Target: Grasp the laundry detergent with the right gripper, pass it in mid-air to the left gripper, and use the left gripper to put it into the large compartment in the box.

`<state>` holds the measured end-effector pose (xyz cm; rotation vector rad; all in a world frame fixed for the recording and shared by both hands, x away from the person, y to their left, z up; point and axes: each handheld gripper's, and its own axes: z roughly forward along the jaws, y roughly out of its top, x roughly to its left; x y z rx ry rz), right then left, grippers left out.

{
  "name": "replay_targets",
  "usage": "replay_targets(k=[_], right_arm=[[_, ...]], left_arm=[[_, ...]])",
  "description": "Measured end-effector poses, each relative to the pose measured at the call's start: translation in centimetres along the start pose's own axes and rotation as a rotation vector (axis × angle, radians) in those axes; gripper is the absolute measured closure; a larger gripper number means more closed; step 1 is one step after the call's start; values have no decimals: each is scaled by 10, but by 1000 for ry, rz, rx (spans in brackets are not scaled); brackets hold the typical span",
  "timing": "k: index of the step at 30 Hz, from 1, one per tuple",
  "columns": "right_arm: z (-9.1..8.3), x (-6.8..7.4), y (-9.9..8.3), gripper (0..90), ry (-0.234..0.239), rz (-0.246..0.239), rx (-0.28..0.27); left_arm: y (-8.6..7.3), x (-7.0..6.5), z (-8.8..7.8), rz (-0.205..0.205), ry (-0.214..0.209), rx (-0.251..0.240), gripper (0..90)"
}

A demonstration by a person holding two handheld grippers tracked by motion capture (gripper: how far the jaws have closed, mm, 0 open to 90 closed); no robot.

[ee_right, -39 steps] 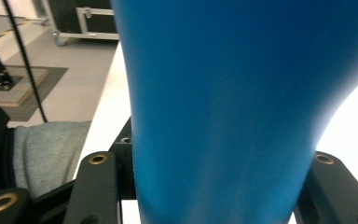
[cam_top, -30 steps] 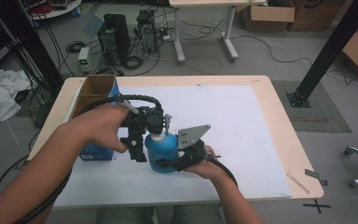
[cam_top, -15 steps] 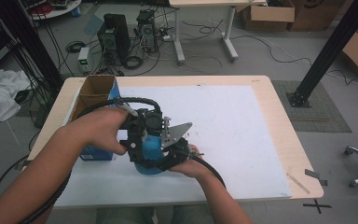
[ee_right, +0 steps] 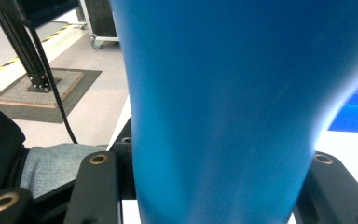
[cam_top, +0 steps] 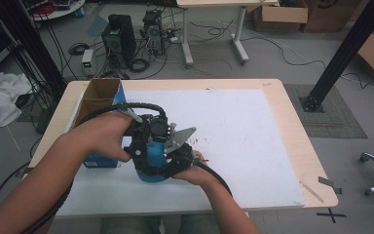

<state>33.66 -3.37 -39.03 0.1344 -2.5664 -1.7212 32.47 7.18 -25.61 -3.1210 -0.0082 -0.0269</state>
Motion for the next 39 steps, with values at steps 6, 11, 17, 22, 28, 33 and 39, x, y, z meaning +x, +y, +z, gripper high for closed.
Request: replay_targets(k=[6, 11, 17, 22, 28, 33, 39], right_arm=[[-1, 0, 0, 458, 0, 2, -2], [0, 0, 0, 459, -1, 2, -7], [-1, 0, 1, 459, -2, 5, -4], [0, 0, 1, 460, -3, 5, -7], [0, 0, 1, 460, -2, 4, -10], [1, 1, 1, 461, 0, 11, -12], [1, 1, 2, 461, -1, 8, -5]], left_arm=[[0, 1, -1, -4, 4, -3, 103], [0, 1, -2, -6, 5, 0, 158], [-2, 1, -3, -19, 6, 6, 174], [-2, 1, -3, -25, 8, 7, 211], [-2, 2, -3, -26, -2, 9, 253], [-1, 2, -2, -27, -9, 5, 274], [-2, 2, -3, -36, -22, -4, 294]])
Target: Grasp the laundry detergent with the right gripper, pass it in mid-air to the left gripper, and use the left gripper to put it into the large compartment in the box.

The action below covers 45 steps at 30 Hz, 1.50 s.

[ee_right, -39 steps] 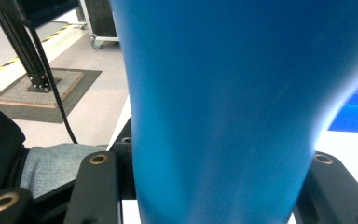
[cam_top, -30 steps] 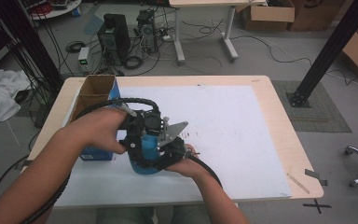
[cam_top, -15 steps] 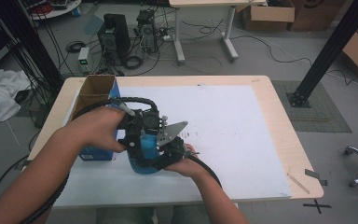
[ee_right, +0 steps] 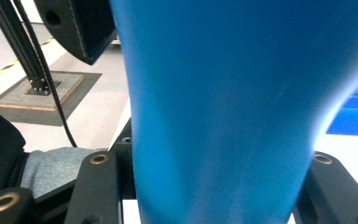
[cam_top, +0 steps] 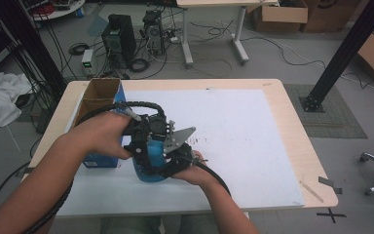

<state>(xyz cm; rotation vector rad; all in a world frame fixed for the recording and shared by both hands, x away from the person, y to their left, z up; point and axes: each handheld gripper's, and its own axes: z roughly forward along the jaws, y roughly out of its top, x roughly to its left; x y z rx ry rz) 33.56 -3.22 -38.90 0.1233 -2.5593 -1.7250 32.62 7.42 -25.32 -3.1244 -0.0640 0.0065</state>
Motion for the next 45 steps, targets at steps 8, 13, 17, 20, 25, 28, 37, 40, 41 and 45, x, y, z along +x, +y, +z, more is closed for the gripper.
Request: replay_targets(k=[8, 13, 17, 20, 25, 28, 37, 40, 41, 45], right_arm=[[1, 1, 1, 461, 3, 1, -2], [1, 1, 1, 462, 4, 4, -3], [1, 1, 0, 462, 6, 8, 4], [0, 1, -1, 461, 1, 15, 10], [-2, 1, 0, 454, 5, 10, 5], [-4, 1, 1, 440, -11, -2, -1], [-11, 1, 1, 364, -40, 9, 30], [-16, 2, 0, 322, -48, 21, 31], [-18, 2, 0, 310, -47, 27, 30], [-25, 2, 1, 284, -57, 21, 12]], left_arm=[[0, -1, 0, -3, 4, 4, 345], [0, -1, 0, -3, 4, 11, 369], [1, -2, 1, -1, 13, 19, 384], [2, -2, 1, -2, 27, 29, 390], [4, -2, -1, -7, 26, 21, 394], [5, -3, -3, -5, 33, 24, 396], [5, 2, -8, -27, 15, 18, 396], [5, 3, -10, -28, 4, 21, 396], [5, 3, -11, -25, 2, 18, 395], [5, 4, -14, -29, 0, 23, 395]])
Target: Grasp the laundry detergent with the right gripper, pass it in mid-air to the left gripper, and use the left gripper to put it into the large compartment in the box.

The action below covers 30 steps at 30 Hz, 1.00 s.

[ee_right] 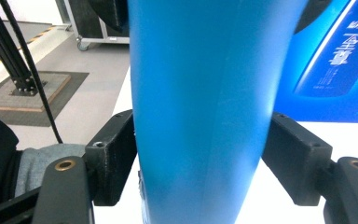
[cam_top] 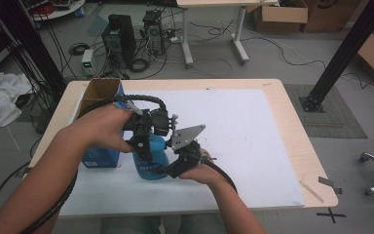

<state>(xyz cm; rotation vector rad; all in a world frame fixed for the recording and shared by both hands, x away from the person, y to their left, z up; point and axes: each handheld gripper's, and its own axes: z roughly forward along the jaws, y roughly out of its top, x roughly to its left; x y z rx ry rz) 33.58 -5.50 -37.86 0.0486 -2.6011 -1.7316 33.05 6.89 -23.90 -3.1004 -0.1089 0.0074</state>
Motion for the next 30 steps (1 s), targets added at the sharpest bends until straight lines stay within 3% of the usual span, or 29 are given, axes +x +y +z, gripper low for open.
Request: replay_targets(k=[6, 13, 24, 30], right_arm=[[-9, 0, 3, 187, -11, 8, -2], [-29, 0, 11, 130, -25, 13, 57], [-78, -10, 28, 9, -102, 37, 235], [-89, -17, 39, 0, -105, 39, 369]], left_arm=[[-4, 4, -8, -27, -8, -3, 395], [-11, 12, -21, -81, -12, 4, 394], [-30, 32, -49, -253, -29, 3, 393], [-44, 49, -69, -375, -46, -26, 392]])
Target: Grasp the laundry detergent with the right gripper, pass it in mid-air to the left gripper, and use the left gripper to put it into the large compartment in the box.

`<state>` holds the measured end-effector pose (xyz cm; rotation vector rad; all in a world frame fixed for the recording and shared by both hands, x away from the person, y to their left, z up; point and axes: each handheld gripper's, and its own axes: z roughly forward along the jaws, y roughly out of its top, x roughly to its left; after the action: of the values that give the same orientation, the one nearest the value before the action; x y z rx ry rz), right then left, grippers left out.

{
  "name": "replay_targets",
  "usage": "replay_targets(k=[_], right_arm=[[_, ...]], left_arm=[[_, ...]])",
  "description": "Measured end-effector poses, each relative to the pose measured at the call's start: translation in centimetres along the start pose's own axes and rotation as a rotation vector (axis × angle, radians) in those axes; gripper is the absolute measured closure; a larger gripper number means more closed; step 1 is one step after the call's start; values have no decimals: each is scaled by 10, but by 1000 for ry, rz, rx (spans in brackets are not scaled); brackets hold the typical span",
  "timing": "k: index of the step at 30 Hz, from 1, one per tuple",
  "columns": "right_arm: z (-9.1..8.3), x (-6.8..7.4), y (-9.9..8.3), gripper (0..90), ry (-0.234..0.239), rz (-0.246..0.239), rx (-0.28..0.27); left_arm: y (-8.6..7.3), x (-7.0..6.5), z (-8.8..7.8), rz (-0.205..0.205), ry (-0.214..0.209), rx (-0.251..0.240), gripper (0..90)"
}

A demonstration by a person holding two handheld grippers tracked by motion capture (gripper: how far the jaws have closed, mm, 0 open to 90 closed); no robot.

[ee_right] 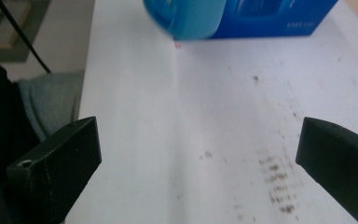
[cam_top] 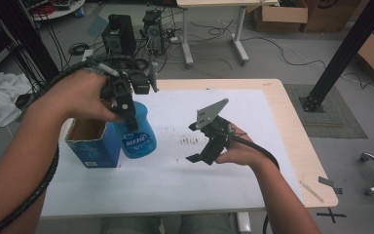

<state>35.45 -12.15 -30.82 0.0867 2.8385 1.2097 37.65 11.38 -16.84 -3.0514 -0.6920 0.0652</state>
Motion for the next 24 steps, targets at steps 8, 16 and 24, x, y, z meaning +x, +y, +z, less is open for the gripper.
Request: replay_targets(k=[8, 16, 24], right_arm=[[-1, -8, 2, 0, 43, 1, 157], [-2, -10, 0, 0, 54, -10, 234], [-10, -9, 0, 0, 74, -13, 283]], left_arm=[[-16, 29, -30, -226, -27, -44, 392], [-40, 47, -57, -490, -15, -41, 393], [-72, 63, -78, -762, -53, 0, 393]])
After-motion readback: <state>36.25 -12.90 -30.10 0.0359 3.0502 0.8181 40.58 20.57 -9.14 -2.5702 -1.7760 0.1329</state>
